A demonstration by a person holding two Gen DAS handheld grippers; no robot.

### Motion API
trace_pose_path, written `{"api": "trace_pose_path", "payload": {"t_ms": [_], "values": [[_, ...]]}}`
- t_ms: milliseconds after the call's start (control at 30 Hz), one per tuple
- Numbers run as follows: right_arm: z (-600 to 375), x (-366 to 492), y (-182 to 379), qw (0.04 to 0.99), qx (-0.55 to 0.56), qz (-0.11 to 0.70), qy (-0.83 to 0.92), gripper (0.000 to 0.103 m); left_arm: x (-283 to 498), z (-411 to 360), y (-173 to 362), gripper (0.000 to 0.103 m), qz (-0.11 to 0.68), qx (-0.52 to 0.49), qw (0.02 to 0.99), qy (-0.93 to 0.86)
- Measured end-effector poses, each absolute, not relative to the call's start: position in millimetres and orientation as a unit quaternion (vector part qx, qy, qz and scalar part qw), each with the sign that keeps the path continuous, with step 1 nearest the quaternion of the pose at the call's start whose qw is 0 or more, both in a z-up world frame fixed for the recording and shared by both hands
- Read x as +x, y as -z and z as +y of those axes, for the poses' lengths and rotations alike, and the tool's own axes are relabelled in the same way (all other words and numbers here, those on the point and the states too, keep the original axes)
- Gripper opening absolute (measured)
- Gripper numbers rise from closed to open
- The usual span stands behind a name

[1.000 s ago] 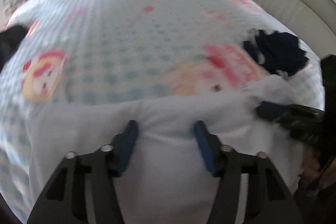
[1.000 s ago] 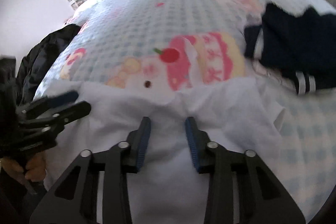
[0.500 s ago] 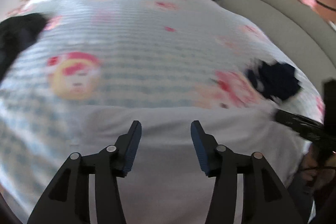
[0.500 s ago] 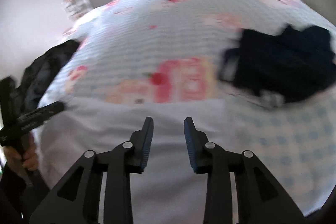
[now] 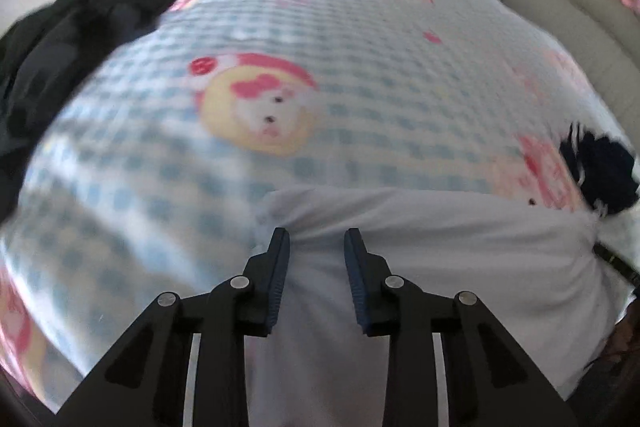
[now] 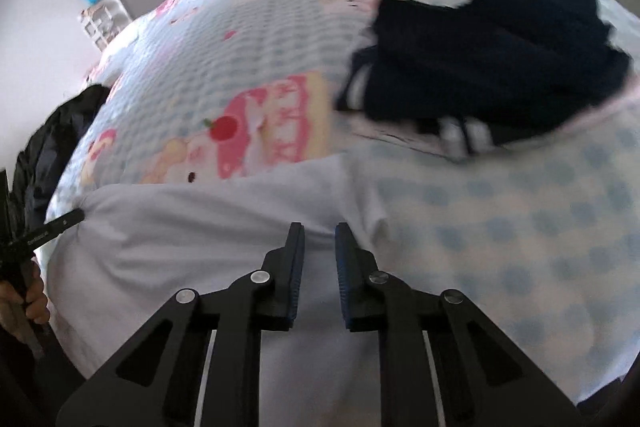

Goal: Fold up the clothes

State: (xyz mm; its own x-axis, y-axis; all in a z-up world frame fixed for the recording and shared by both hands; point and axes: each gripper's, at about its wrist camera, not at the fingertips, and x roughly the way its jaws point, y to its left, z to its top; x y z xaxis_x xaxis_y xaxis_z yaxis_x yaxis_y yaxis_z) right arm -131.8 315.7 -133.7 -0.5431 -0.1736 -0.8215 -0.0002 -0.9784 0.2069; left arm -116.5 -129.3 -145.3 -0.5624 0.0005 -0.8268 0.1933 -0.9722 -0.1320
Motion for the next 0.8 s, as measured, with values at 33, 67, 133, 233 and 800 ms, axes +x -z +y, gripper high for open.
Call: {"api": "trace_pose_path", "payload": {"t_ms": [33, 67, 133, 233, 800], "values": [[321, -127, 132, 0.034, 0.473, -0.090, 0.876, 0.050, -112, -131, 145, 0.055, 0.107, 0.458, 0.058, 0.881], [327, -122, 130, 0.017, 0.470, -0.089, 0.878, 0.054, -105, -132, 144, 0.054, 0.113, 0.451, 0.053, 0.884], [332, -112, 125, 0.018, 0.464, -0.110, 0.879, 0.053, -87, -132, 139, 0.054, 0.144, 0.436, 0.018, 0.888], [318, -91, 111, 0.046, 0.442, -0.112, 0.889, 0.053, -72, -111, 133, 0.054, 0.151, 0.422, -0.039, 0.893], [276, -51, 134, 0.027, 0.472, -0.054, 0.879, 0.050, -34, -150, 128, 0.061, 0.171, 0.424, 0.091, 0.885]]}}
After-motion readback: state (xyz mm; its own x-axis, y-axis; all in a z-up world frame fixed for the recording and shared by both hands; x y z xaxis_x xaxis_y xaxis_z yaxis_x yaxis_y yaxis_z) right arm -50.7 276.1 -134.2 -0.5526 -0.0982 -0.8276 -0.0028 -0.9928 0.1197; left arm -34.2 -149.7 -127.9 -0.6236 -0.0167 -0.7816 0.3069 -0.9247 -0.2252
